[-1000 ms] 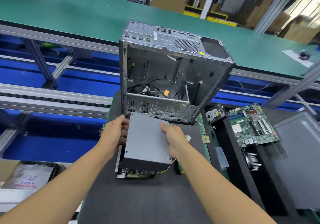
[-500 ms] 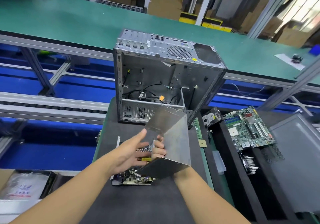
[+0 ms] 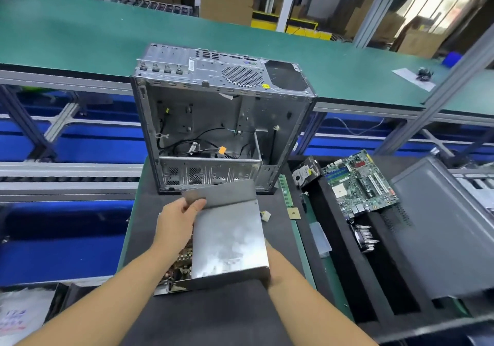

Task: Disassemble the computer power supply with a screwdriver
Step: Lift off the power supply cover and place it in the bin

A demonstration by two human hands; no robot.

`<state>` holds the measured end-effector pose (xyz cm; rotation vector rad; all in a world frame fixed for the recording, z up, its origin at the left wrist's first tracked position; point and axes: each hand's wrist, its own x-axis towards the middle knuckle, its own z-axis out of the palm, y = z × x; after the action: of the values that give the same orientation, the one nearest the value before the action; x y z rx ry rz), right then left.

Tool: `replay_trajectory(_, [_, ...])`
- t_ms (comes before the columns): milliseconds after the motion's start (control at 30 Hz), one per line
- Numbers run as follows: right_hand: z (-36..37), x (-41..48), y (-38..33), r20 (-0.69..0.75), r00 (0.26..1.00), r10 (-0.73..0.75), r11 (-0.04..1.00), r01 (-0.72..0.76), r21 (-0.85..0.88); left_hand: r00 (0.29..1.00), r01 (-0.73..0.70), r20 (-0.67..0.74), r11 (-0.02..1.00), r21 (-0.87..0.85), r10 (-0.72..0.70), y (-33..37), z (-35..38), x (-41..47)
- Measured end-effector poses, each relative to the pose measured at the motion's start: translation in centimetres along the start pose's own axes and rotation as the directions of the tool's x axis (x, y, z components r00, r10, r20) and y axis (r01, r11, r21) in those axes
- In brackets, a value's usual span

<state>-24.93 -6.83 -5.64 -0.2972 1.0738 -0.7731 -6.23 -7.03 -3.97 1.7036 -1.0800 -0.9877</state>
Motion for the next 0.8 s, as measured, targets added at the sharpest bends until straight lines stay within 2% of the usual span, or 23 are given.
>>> replay_trajectory(33, [-0.4, -0.2, -0.9, -0.025, 1.000, 0.001, 0.998, -0.002, -0.060, 0.999, -0.035, -0.003, 0.999, 0.037, 0.035, 0.4, 0.2, 0.2])
replay_trajectory(133, [-2.7, -1.5, -3.0, 0.031, 0.999, -0.016, 1.000, 0.016, 0.011, 0.994, -0.108, -0.009, 0.990, 0.095, 0.110, 1.5, 1.4, 0.6])
replay_trajectory(200, [-4.4, -2.0, -3.7, -0.003, 0.996, -0.084, 0.993, 0.083, -0.079, 0.989, -0.147, -0.007, 0.978, 0.147, 0.150, 2.1, 2.5, 0.7])
replay_trajectory(300, [-6.3, -3.1, -4.9, -0.109, 0.964, -0.241, 0.949, 0.211, -0.235, 0.992, -0.118, 0.066, 0.987, 0.109, 0.111, 3.0, 5.4, 0.5])
replay_trajectory(367, [-8.5, -3.8, -5.1, -0.153, 0.945, -0.290, 0.941, 0.252, -0.226, 0.983, 0.009, 0.185, 1.000, -0.009, -0.007, 3.5, 7.9, 0.2])
replay_trajectory(433, [-11.3, -4.7, -4.9, -0.237, 0.918, -0.319, 0.943, 0.281, -0.177, 0.916, 0.216, 0.372, 0.966, -0.139, -0.151, 3.9, 10.6, -0.1])
replay_trajectory(467, [-12.8, -5.0, -4.8, -0.306, 0.897, -0.320, 0.946, 0.287, -0.150, 0.877, 0.267, 0.440, 0.956, -0.120, -0.190, 4.1, 12.0, -0.5])
replay_trajectory(533, [-15.9, -5.6, -4.2, -0.434, 0.856, -0.282, 0.955, 0.292, -0.045, 0.828, 0.237, 0.520, 0.971, 0.015, -0.210, 4.5, 14.7, -1.8])
replay_trajectory(633, [-19.6, -7.1, -3.2, -0.561, 0.807, -0.184, 0.927, 0.332, 0.174, 0.766, 0.088, 0.608, 0.971, 0.223, -0.209, 4.5, 18.5, -4.2])
replay_trajectory(733, [-22.4, -8.1, -2.5, -0.677, 0.724, -0.134, 0.906, 0.366, 0.212, 0.707, -0.018, 0.665, 0.933, 0.359, -0.242, 3.9, 21.2, -6.2])
replay_trajectory(800, [-23.4, -8.6, -2.2, -0.702, 0.707, -0.084, 0.898, 0.360, 0.255, 0.678, 0.066, 0.678, 0.943, 0.327, -0.283, 3.1, 22.5, -7.3])
